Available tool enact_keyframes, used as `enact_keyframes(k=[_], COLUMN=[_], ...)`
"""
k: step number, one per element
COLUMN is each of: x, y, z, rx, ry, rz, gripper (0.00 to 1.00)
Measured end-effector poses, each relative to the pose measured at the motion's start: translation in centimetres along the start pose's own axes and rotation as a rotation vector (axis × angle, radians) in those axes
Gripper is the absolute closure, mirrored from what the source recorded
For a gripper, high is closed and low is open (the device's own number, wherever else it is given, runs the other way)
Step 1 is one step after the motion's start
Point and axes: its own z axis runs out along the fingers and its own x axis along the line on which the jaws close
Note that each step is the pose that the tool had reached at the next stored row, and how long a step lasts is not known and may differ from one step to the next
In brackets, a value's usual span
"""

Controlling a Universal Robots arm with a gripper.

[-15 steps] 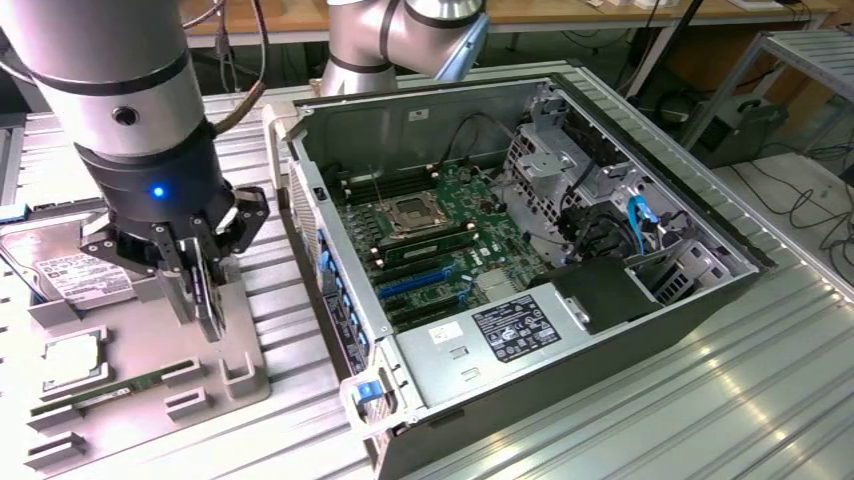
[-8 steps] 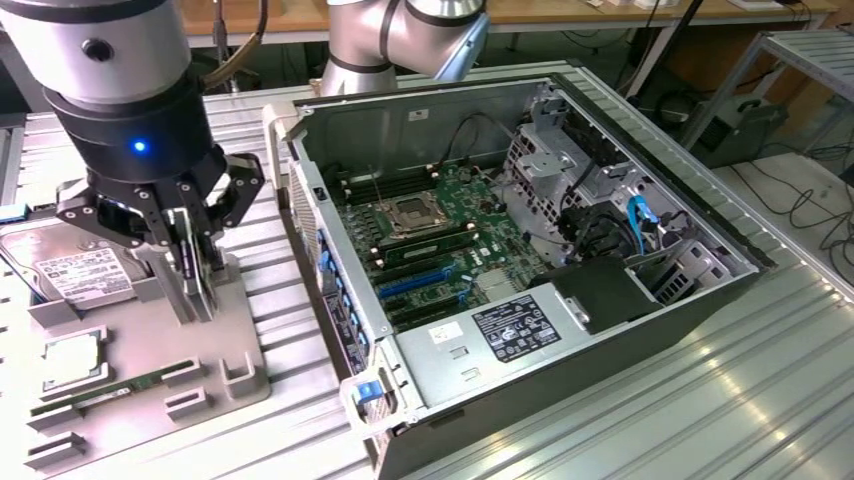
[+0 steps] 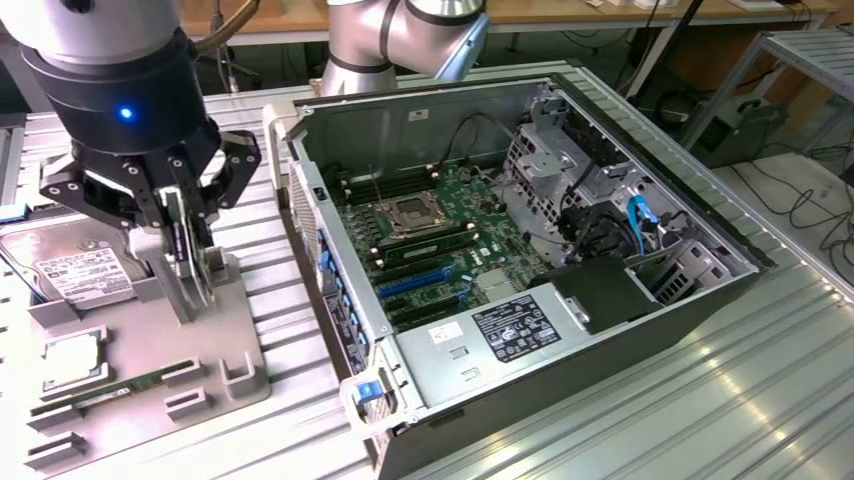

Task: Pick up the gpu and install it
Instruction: 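Pick up the gpu and move the gpu toward the slot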

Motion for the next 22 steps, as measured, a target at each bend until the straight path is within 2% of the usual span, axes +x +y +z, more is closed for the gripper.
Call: enact_keyframes(k=[11,14,22], x=[-0.1,-0.1,-0.1], y=[0.1,0.14,0.2], z=[-2.77,-4.01,-5.87], rx=[0.0,0.0002,0.0003], ry=[-0.0001,0.0,0.0001], rz=[0.0,0.0,0.0], gripper=[0.72,0.72,0.72])
